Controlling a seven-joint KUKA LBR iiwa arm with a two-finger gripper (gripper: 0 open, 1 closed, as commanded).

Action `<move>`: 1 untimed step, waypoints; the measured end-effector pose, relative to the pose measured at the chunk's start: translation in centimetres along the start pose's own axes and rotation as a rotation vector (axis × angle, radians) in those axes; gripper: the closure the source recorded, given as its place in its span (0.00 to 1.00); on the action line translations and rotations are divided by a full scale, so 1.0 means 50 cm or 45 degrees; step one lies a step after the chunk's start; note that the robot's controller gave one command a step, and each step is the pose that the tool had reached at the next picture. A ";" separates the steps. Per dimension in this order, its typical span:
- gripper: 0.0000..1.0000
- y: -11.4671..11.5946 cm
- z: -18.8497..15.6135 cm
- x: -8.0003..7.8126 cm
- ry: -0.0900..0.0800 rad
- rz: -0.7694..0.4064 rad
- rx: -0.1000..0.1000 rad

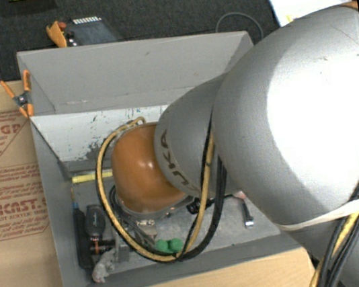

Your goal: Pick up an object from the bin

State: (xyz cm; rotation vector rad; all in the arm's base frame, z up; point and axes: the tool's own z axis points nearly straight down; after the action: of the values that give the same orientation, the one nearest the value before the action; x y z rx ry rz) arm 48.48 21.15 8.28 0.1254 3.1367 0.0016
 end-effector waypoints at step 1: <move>1.00 0.001 -0.041 -0.001 -0.003 0.031 -0.002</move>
Offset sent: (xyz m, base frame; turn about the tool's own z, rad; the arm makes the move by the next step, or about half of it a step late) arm 0.0003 0.0002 0.0650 0.0242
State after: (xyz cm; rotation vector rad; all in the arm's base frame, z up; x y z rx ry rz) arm 48.54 21.20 10.35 0.1631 3.1327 0.0036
